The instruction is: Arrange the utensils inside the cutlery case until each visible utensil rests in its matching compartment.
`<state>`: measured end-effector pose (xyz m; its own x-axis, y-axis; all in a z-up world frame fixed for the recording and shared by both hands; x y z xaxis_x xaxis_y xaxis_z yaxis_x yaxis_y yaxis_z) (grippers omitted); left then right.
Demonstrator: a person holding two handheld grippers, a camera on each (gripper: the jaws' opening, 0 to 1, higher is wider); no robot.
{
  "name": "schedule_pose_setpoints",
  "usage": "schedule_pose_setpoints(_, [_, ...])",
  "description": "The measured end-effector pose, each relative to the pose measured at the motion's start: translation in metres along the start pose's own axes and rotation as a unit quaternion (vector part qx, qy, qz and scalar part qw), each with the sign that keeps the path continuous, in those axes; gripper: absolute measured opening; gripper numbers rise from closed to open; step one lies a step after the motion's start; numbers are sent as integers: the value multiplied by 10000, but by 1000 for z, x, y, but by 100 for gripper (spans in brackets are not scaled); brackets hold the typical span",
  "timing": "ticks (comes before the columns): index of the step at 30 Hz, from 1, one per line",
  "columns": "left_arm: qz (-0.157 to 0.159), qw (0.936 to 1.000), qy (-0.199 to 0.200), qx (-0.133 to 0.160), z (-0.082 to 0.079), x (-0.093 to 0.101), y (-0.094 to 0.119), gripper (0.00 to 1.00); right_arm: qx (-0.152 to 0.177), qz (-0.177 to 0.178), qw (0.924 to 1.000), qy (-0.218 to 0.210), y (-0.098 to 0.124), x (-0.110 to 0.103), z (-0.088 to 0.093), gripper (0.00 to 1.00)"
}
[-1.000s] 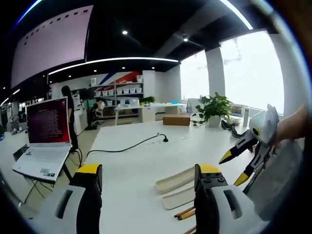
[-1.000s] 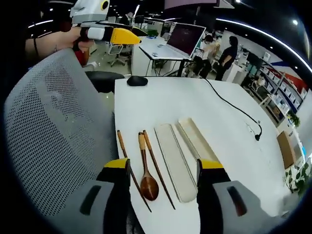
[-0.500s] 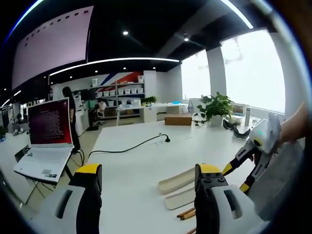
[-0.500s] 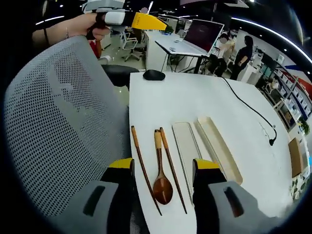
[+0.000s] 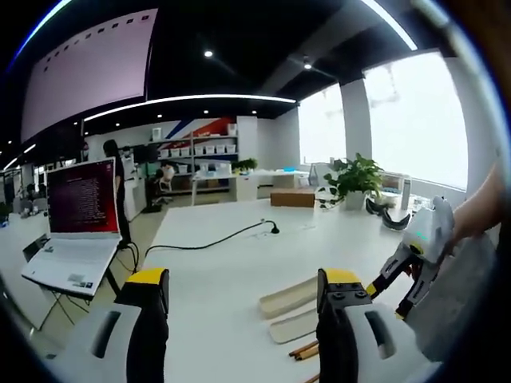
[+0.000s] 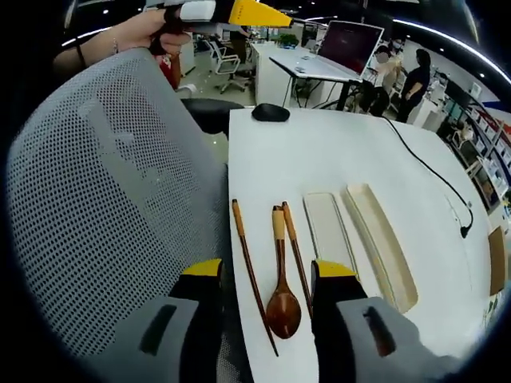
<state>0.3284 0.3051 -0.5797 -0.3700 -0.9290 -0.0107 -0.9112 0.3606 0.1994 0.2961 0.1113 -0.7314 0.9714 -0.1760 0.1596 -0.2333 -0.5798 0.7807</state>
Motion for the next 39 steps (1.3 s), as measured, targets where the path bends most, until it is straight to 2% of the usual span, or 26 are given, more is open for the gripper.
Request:
schedule_pose_setpoints(6, [9, 10000, 8, -8, 0, 0, 0, 76, -228, -240, 9992, 230, -10, -9, 9, 35])
schedule_pose_setpoints(9, [20, 10000, 46, -7, 1, -1, 0, 73, -329, -229, 9987, 324, -13, -11, 13, 35])
schedule_pose_setpoints(28, [63, 9998, -44, -176, 5, 2, -1, 72, -459, -384, 9975, 377, -27, -14, 15, 27])
schedule_pose_setpoints(39, [125, 9996, -35, -237, 6, 4, -2, 70, -636, -583, 9951, 482, -36, -25, 27, 23])
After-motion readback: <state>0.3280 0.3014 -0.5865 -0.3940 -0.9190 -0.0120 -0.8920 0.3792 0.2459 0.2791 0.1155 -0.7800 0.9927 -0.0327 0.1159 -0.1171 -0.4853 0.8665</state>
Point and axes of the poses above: the point that each gripper's makers call its tool centre point, and the gripper's own axes: y roughly backward along the fingers, x roughly to its right, z roughly out of its underside, the point moved 2 cm from there along y, roughly backward along the fingers, and after that the axes turned 8 degrees about z, right-handed, at the moved point
